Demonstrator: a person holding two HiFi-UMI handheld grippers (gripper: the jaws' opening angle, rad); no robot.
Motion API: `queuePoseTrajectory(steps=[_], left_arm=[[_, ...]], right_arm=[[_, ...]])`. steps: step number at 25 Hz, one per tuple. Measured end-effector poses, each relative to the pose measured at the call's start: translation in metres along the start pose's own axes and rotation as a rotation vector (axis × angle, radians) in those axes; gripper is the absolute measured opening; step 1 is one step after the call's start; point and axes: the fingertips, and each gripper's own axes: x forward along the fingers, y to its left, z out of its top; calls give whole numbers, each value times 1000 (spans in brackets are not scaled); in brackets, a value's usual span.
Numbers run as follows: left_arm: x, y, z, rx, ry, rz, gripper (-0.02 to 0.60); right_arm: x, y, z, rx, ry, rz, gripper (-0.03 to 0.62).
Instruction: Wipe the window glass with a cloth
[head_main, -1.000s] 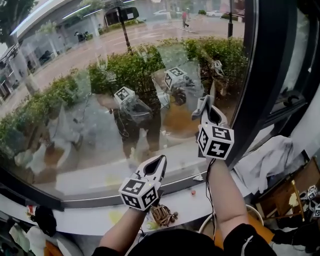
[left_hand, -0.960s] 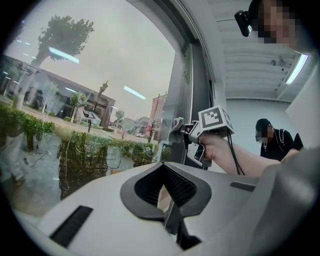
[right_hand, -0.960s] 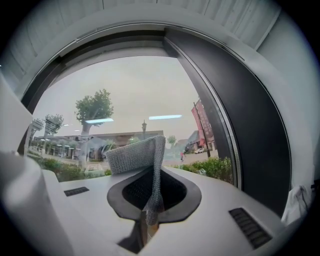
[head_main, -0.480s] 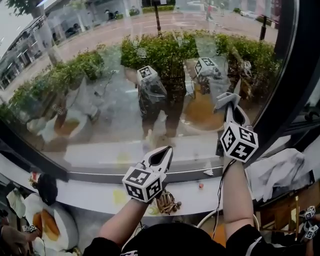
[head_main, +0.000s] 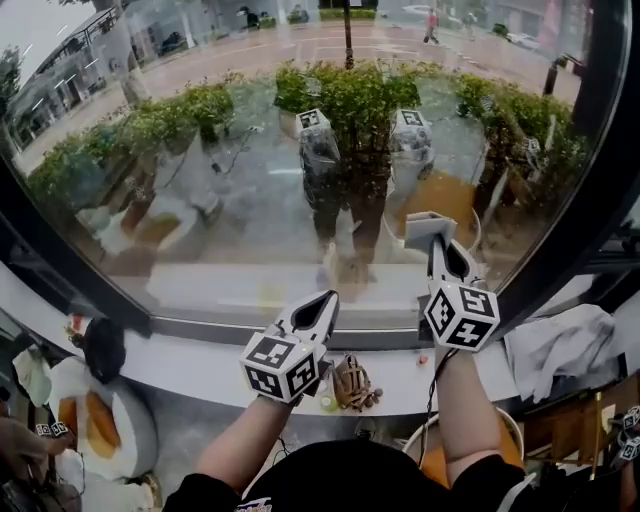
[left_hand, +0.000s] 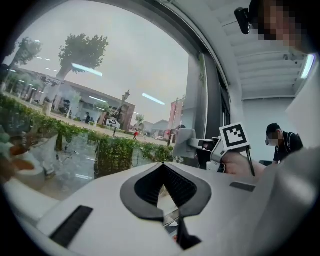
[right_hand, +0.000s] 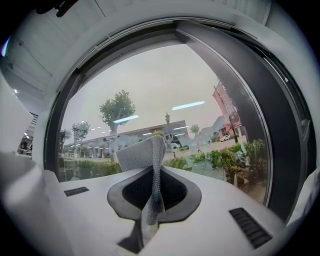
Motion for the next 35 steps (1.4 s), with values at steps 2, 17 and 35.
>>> queuePoseTrajectory(steps=[2,17,35], left_arm=[[-27,15,0,-8,-1,13,8],[-179,53,-51,-77,33,48,8],[-241,41,-73,-98,42,2,8]], right_arm=[[-9,39,-11,-5,17,36,40],[-123,205,-97,1,134,140,40],[-204,268,-123,-26,156,149,40]])
